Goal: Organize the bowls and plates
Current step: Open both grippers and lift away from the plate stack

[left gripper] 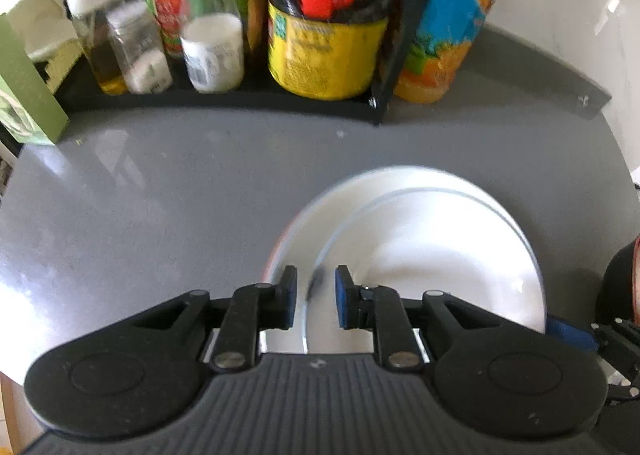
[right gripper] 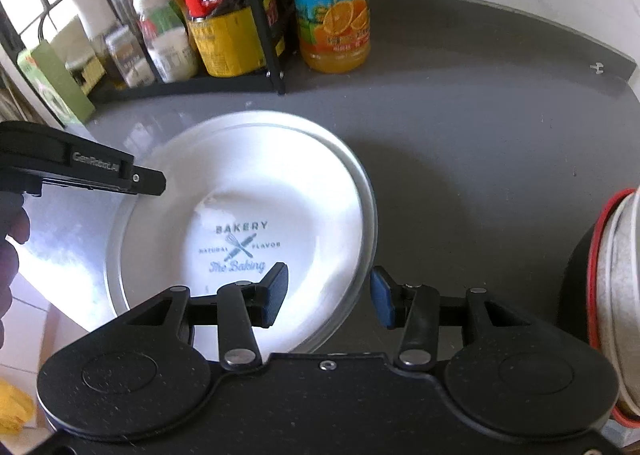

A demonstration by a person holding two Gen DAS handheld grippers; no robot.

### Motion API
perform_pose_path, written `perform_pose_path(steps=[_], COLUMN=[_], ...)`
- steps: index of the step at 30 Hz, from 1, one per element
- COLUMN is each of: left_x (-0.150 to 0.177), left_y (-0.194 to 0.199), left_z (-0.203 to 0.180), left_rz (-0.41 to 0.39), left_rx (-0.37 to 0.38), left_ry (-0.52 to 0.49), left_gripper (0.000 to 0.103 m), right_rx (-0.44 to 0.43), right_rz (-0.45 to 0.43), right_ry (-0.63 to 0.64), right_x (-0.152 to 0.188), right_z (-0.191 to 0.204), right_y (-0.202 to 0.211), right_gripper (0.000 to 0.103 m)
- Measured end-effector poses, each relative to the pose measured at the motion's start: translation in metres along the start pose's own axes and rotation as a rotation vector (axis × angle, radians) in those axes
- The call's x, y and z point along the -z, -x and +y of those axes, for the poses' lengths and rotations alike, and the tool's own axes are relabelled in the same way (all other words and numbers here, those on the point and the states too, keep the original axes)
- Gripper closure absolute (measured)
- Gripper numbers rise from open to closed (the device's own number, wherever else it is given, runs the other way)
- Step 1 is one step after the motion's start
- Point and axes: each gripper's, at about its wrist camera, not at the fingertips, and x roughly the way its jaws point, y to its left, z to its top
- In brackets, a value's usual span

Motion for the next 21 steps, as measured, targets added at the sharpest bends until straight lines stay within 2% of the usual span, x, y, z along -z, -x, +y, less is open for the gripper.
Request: perform_pose_path(steps=[1, 3, 6, 9, 16, 21], left_x=[-0.002, -0.005, -0.006, -0.007, -0.004, 0.001], left_y=[0.004, 0.01, 0.02, 0.027, 0.048, 0.068], left_z=[0.002, 0.006, 0.013, 0.015, 0.012, -0.003], left_rz=[-0.003, -0.008, -0.036, -0.035, -0.061, -0.098], left_rx=[0.002, -0.012, -0.005, 0.015, 0.088, 0.125], left_ry=[0.002, 0.01, 0.021, 0.02, 0.006, -0.005], left_gripper=[0.078, 0.06, 0.05, 0.042, 0.034, 0.022], right_rx=[-0.007, -0.012, -0.023, -0.022, -0.034, -0.053], right_rz=[-0.004, -0.016, -0.042, -0.072, -0.1, -0.141], right_ry=[-0.01, -0.036, -0.085, -0.135, -0.168, -0.166], right_x=[-0.001, -0.003, -0.004, -0.001, 0.012, 0.018], right_z=[-0.002, -0.007, -0.015, -0.023, -0.035, -0.045], right_y=[0.002, 0.008, 0.02, 0.036, 0.072, 0.092], right_gripper=[0.057, 0.057, 0.052, 0.047, 0.045, 0.029])
